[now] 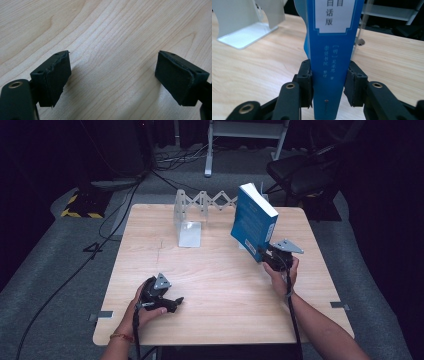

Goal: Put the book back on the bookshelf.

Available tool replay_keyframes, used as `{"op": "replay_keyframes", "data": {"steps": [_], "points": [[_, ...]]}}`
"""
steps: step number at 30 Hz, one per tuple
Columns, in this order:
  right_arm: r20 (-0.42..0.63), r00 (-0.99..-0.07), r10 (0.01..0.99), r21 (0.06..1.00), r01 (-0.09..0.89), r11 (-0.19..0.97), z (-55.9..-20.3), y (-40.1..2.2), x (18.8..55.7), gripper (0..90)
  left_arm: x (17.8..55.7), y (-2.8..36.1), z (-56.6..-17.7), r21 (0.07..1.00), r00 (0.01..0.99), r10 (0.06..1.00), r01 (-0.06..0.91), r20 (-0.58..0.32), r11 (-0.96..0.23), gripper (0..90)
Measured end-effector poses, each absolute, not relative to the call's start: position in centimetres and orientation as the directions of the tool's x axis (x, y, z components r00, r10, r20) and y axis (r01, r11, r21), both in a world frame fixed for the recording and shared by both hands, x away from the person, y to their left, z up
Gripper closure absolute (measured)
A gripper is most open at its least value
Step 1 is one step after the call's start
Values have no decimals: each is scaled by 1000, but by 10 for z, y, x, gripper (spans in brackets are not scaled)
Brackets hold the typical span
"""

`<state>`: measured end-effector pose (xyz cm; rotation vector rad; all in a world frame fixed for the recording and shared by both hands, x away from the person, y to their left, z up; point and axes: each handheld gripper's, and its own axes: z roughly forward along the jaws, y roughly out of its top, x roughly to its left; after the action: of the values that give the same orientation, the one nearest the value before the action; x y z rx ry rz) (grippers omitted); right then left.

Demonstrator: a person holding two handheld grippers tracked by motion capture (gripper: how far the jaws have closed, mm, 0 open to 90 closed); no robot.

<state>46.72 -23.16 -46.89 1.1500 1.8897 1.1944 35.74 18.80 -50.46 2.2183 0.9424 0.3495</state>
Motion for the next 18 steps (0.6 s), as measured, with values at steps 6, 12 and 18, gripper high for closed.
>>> {"op": "replay_keyframes", "data": {"steps": [6,12,18], "points": [[-61,-401,914,918,337,209,-472,-243,453,624,358,188,-504,688,701,713,524,-15,-502,140],[-23,-381,924,918,357,170,-472,-248,441,623,357,187,-505,689,700,714,527,-21,-497,140],[-1,-349,937,921,365,136,-471,-242,441,622,357,187,-505,689,702,712,527,-22,-497,140]]}}
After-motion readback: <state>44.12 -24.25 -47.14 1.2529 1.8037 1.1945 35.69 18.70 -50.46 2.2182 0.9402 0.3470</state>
